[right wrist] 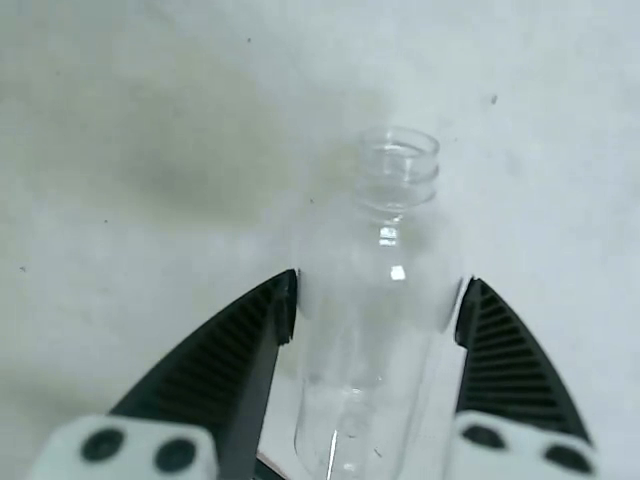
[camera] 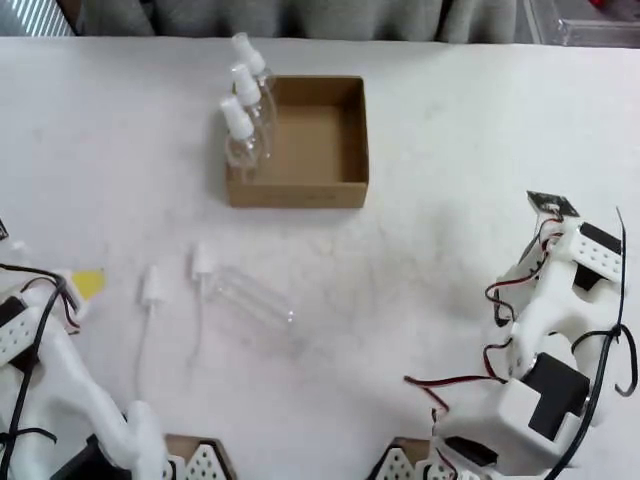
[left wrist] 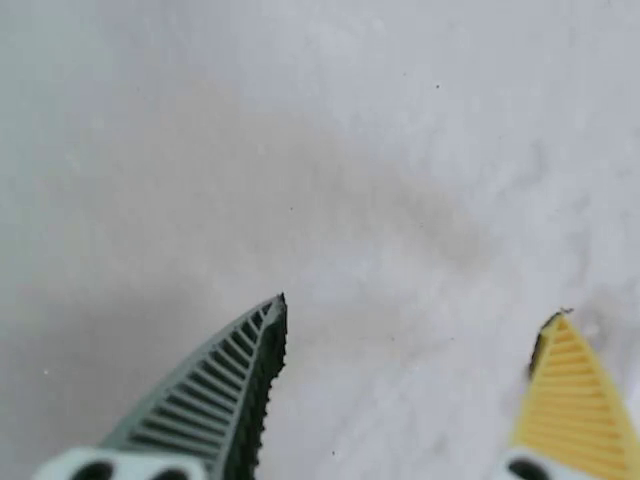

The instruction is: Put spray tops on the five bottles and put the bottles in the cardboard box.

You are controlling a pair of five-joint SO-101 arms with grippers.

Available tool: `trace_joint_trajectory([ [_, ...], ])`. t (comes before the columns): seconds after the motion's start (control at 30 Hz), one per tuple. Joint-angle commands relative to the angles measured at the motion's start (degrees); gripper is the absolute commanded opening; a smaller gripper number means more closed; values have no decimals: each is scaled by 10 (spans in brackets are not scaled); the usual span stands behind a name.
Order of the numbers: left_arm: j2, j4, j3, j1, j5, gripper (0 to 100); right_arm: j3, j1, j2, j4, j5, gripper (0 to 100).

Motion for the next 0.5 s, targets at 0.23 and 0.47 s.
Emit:
trace_joint_trajectory([
  [0.23, -1, -9, -1, 5, 1, 369, 6, 4, -3, -2, 11, 201],
  [0.47, -1, -8, -1, 5, 1, 369, 8, 6, -5, -29, 11, 40],
])
